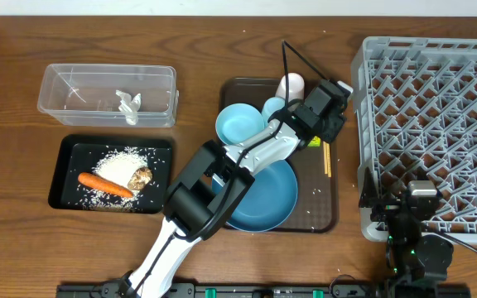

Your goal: Sort waste into correct bins and load items into the dishwasher rack

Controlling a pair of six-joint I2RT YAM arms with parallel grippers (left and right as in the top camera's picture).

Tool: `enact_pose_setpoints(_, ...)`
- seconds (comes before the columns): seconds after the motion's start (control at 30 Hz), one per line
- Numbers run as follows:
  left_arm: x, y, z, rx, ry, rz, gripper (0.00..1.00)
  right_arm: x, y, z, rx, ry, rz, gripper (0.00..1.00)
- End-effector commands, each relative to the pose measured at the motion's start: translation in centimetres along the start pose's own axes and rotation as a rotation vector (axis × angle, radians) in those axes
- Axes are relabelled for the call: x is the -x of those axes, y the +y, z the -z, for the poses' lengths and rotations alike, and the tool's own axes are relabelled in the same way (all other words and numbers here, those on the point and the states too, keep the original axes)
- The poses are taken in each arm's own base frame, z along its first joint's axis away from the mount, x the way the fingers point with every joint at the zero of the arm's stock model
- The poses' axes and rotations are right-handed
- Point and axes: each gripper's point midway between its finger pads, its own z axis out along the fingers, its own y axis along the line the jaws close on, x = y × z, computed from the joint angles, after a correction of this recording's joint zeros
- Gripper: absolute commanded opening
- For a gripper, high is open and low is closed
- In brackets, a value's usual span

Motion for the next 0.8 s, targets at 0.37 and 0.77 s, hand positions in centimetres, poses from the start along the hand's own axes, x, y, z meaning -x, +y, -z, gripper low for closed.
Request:
enact_pose_setpoints(0.37,0.6,0.0,0.2,0.005,-0.016,-0.003,0.06,-0.1,-0.4,0.0,-0.015,0.0,0.014,0.99)
enact_pose_setpoints(0.77,4.2,-2.7,4.1,-0.029,-0.086,-0.023,0.06,-0.1,-0.4,0.0,-0.015,0.0,0.014,0.99)
